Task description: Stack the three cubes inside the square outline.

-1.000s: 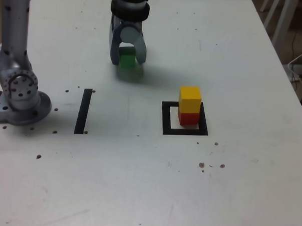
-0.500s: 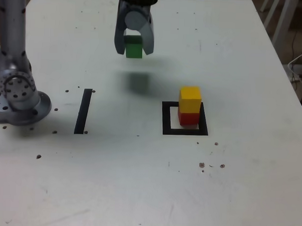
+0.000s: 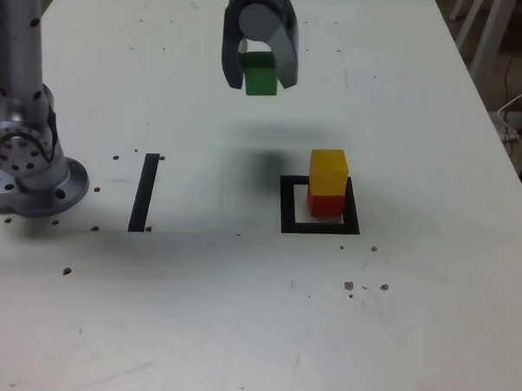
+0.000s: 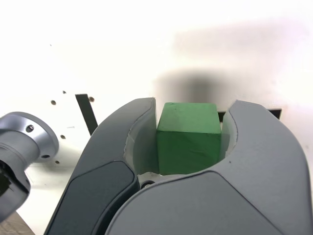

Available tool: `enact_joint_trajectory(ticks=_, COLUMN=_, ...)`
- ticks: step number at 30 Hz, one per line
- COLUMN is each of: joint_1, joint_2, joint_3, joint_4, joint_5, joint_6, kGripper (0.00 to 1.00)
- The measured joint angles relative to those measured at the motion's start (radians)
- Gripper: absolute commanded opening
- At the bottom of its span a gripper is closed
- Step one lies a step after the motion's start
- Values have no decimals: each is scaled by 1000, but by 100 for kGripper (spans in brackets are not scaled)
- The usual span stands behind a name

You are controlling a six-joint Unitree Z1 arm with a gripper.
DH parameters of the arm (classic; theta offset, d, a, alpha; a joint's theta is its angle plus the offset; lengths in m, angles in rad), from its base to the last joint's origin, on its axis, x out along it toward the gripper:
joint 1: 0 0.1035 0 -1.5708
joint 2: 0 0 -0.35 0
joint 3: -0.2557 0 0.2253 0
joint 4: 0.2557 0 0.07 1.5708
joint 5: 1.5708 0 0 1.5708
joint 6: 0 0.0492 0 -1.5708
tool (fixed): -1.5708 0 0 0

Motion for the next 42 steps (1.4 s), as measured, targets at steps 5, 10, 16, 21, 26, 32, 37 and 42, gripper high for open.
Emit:
enact_joint_trajectory(ticks=5, joint_1=-44, joint_2=0, joint_3=-24, joint_4=9, joint_5=-2, joint_6=-36, kGripper=18)
enact_joint_trajectory(ticks=10, joint_1=-94, joint_2=1, joint_3=-59, joint_4=20, joint_5=-1, joint_6=-82, kGripper=17)
enact_joint_trajectory(ticks=16, joint_1=-146, joint_2=23, joint_3=-105, joint_4=34, joint_5=-1, joint_6=-136, kGripper=17)
enact_joint_trajectory(ticks=21, joint_1=-192, joint_2=34, joint_3=-129, joint_4=44, joint_5=0, joint_6=-180, kGripper=17)
enact_joint_trajectory(ticks=26, joint_1=-236, joint_2=41, joint_3=-132, joint_4=47, joint_5=0, joint_6=-222, kGripper=17)
enact_joint_trajectory(ticks=32, joint_1=-280, joint_2=58, joint_3=-139, joint_4=55, joint_5=2, joint_6=-262, kGripper=17)
enact_joint_trajectory(ticks=37, joint_1=-322, joint_2=83, joint_3=-171, joint_4=63, joint_5=11, joint_6=-304, kGripper=17)
enact_joint_trajectory(ticks=42, joint_1=-359, joint_2=118, joint_3=-216, joint_4=80, joint_5=33, joint_6=-358, kGripper=17)
